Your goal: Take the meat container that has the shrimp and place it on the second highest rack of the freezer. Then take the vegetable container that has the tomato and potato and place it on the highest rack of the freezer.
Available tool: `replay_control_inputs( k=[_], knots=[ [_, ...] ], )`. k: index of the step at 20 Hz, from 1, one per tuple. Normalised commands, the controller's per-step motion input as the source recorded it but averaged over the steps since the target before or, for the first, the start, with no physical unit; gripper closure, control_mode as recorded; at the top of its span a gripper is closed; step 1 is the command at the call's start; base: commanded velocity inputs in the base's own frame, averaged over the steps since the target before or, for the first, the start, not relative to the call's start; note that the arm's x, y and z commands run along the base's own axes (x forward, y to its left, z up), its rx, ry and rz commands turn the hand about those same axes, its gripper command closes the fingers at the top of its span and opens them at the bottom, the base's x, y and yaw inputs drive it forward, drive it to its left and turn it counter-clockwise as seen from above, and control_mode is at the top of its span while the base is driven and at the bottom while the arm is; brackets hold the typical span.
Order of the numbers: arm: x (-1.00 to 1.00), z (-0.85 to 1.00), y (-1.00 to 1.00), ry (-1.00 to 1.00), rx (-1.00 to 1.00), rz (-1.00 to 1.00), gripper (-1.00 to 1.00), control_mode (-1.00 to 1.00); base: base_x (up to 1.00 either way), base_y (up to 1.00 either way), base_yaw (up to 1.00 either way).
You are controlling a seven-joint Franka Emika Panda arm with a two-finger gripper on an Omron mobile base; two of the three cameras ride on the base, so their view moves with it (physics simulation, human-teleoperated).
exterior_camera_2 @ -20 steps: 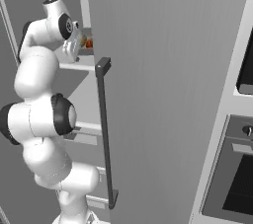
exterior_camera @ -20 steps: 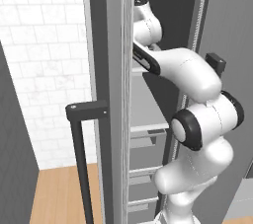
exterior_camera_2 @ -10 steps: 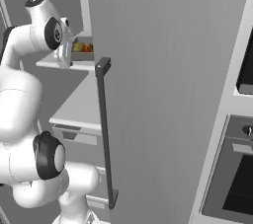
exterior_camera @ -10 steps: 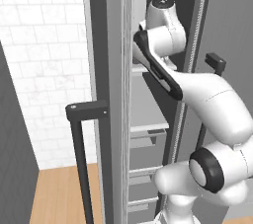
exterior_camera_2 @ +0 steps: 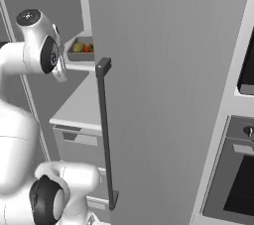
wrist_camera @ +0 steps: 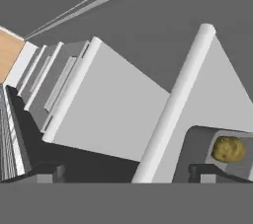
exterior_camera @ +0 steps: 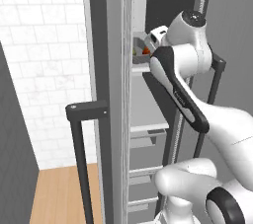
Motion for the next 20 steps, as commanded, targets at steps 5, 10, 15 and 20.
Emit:
replay_control_inputs(
  k=[5,10,15,20],
  knots=[
    [-1.00,-0.06,-0.32,-0.01,0.00,0.07,-1.00,-1.00,0.00,0.00,0.00],
    [-1.00,-0.37,-0.46,0.01,0.00,0.00,-1.00,-1.00,0.00,0.00,0.00],
    [0.00,0.00,0.00,0.00,0.00,0.00,-1.00,1.00,-0.94,-0.66,-0.04],
    [0.00,0.00,0.00,0.00,0.00,0.00,-1.00,1.00,-0.19,-1.00,-0.08]
  ],
)
